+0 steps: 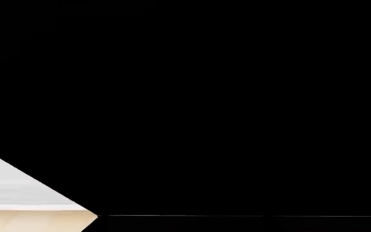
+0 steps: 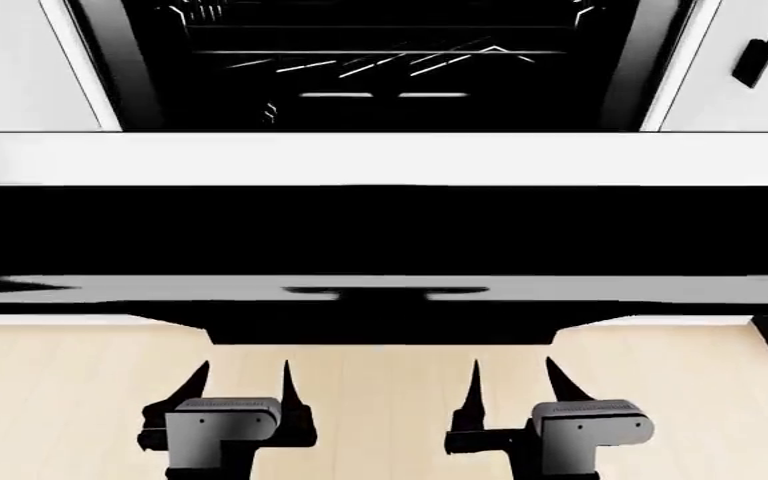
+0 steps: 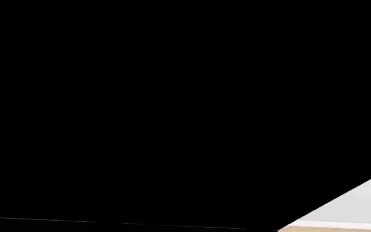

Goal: Close the dishwasher door

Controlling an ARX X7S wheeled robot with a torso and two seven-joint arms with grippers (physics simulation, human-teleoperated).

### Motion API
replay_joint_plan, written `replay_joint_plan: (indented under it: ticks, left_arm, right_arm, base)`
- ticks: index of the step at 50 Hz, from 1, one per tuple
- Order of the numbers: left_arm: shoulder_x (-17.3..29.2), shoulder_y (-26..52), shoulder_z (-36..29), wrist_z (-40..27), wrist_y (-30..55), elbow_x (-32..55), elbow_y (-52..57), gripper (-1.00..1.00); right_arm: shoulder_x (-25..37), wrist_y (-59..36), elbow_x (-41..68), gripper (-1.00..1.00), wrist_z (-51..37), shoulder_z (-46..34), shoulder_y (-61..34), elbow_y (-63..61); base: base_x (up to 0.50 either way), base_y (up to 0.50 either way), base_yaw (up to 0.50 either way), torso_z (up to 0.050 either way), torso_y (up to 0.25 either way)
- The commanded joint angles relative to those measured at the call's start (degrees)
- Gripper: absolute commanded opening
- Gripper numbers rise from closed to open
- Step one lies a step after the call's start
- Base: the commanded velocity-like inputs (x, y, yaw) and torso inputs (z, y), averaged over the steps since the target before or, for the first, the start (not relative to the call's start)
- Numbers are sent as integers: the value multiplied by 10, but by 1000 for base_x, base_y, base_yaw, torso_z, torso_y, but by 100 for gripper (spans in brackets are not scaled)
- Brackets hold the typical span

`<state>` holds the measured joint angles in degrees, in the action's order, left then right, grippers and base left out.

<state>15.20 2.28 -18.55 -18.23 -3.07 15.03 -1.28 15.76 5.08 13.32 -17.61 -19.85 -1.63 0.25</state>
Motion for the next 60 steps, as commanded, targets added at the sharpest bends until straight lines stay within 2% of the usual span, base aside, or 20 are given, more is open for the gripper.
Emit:
replay_joint_plan:
  ticks: [1, 24, 32, 41, 60]
  left_arm:
    - [2, 2, -2, -2, 2, 2, 0, 100]
    - [10, 8, -20, 10, 0, -4, -2, 100]
    - [32, 37, -26, 24, 48, 7, 49, 100]
    - [35, 85, -15, 25, 78, 21, 53, 100]
    - [31, 158, -11, 26, 133, 41, 56, 100]
  right_arm:
    - [3, 0, 1, 100, 3, -5, -2, -2]
    - [0, 17, -3, 100, -13, -2, -1, 3]
    - [1, -51, 21, 100, -20, 0, -31, -37]
    - [0, -118, 29, 100, -37, -2, -80, -83]
    - [-10, -183, 44, 100, -47, 8, -169, -53]
  base:
    - [500, 0, 0, 0, 0]
    - [58, 0, 0, 0, 0]
    - [0, 0, 0, 0, 0]
    - [0, 0, 0, 0, 0]
    - [1, 0, 0, 0, 3]
